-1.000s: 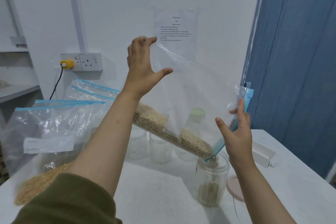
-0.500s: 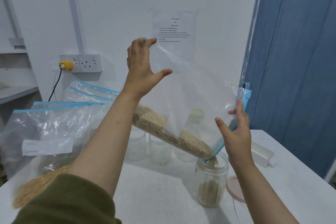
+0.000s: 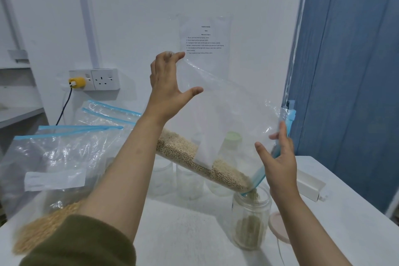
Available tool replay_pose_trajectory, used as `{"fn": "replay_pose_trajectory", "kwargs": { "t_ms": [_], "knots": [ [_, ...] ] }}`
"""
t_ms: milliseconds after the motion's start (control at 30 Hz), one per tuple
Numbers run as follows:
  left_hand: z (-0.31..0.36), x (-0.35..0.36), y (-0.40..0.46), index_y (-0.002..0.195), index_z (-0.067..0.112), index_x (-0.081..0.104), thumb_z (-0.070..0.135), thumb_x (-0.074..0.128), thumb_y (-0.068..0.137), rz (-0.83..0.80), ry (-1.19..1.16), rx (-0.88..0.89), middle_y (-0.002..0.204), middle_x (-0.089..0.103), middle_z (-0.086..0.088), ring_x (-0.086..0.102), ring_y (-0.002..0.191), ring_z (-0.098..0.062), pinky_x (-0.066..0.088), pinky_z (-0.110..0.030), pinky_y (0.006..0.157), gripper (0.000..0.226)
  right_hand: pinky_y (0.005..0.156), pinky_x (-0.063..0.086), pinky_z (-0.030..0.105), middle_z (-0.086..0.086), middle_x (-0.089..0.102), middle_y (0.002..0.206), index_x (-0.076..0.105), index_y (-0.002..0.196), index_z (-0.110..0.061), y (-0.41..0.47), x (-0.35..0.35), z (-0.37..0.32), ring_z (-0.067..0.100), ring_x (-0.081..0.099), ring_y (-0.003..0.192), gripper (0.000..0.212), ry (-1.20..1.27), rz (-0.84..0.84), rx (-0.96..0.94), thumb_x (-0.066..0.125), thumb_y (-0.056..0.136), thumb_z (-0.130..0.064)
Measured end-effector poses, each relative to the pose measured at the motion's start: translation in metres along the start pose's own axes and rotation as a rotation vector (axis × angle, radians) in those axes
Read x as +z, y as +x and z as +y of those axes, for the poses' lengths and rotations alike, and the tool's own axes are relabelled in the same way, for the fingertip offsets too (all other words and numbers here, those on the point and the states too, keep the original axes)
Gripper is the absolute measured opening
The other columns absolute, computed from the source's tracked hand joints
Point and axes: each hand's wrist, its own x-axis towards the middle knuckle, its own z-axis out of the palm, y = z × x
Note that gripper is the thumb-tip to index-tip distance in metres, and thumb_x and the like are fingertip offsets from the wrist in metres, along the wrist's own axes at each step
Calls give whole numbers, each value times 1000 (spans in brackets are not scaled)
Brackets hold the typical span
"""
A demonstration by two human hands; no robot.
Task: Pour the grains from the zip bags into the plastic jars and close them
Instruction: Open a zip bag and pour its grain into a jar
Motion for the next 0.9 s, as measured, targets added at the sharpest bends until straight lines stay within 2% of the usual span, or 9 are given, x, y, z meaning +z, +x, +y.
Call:
{"fn": "replay_pose_trajectory", "kwargs": {
  "t_ms": [467, 567, 700, 800, 900],
  "knots": [
    [5, -2, 4, 144, 19, 39, 58, 70, 74, -21, -9, 5, 139, 30, -4, 23, 135, -18, 27, -47, 116, 85, 106, 34, 26, -16, 48, 107, 29, 154, -34, 2, -1, -2, -6, 44, 110, 75, 14, 26, 40, 68, 92, -19],
    [6, -2, 5, 144, 19, 39, 59, 68, 73, -31, -4, 1, 139, 30, -5, 23, 136, -19, 27, -48, 116, 86, 107, 34, 29, -18, 48, 107, 28, 154, -34, 3, -1, -1, 0, 45, 112, 76, 10, 31, 46, 68, 92, -19],
    [6, -1, 4, 144, 19, 38, 53, 73, 75, -33, -7, 1, 139, 30, -5, 24, 135, -19, 27, -48, 116, 84, 107, 35, 30, -19, 48, 106, 29, 154, -35, 2, 0, 0, 1, 45, 112, 76, 13, 36, 52, 68, 92, -19],
    [6, 0, 4, 143, 19, 39, 49, 75, 76, -26, -7, 4, 138, 30, -4, 24, 134, -18, 27, -47, 116, 82, 108, 33, 29, -18, 48, 107, 30, 153, -36, 2, -1, 0, -6, 45, 110, 76, 29, 36, 61, 69, 91, -18],
    [7, 1, 4, 143, 20, 39, 47, 76, 77, -26, -9, 5, 138, 31, -4, 24, 134, -18, 26, -46, 117, 81, 110, 35, 35, -11, 49, 111, 29, 154, -36, 1, -1, 1, 1, 46, 114, 76, 20, 39, 63, 69, 92, -19]
  ]
}}
